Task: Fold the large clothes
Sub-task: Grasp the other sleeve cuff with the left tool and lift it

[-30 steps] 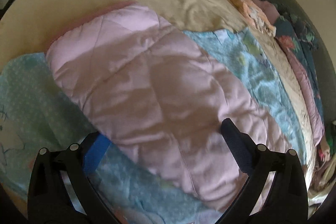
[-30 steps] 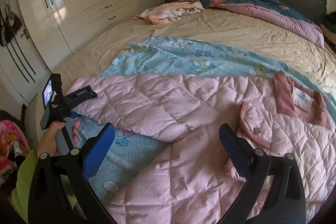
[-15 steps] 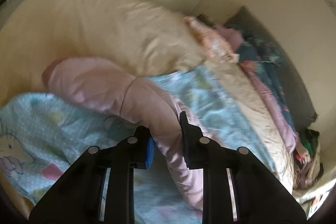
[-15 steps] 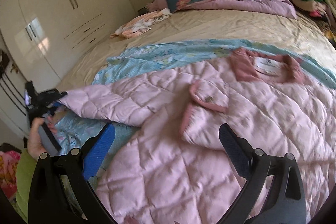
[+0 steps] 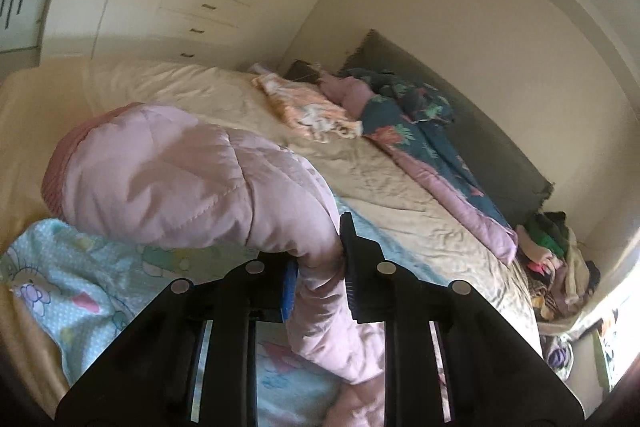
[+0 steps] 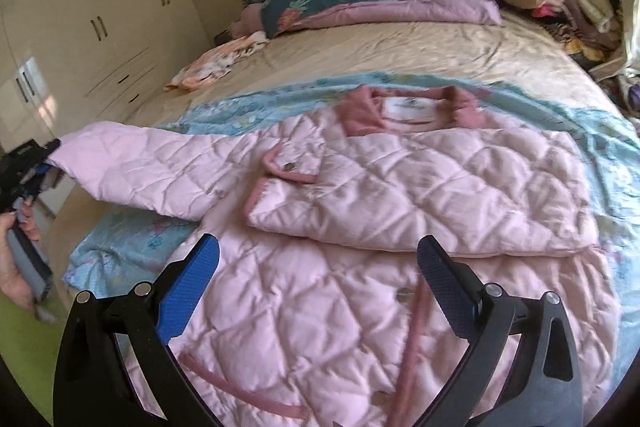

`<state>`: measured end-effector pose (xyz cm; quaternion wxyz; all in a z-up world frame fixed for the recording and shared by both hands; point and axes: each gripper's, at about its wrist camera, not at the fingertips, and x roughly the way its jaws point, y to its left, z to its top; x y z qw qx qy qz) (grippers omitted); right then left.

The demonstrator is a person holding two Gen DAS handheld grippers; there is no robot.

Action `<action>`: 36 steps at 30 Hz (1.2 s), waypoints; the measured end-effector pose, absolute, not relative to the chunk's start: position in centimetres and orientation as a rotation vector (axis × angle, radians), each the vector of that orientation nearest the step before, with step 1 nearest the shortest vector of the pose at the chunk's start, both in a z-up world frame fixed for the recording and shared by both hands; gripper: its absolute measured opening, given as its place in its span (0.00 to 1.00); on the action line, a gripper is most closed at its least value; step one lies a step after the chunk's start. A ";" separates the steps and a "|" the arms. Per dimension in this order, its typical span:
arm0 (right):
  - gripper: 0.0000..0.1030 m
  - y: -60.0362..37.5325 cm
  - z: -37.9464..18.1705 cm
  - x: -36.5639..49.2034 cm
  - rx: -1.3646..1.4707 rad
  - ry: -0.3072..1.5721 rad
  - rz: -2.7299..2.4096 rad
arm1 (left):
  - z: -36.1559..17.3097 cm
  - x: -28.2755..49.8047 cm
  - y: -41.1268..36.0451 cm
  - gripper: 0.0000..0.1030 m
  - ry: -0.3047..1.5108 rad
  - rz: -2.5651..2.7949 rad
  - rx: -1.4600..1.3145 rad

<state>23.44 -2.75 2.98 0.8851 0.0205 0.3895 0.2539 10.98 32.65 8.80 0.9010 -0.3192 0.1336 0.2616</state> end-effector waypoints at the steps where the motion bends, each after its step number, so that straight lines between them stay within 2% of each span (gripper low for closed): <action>1: 0.96 -2.9 3.2 23.3 0.040 0.801 0.527 | 9.4 11.2 32.1 0.11 0.276 0.535 -0.642; 15: 0.96 -7.9 5.5 21.1 0.096 0.730 0.485 | 14.0 14.1 23.0 0.11 0.270 0.401 -0.469; 36: 0.96 -16.1 5.5 20.6 0.204 0.693 0.390 | 13.5 19.8 11.4 0.11 0.349 0.215 -0.251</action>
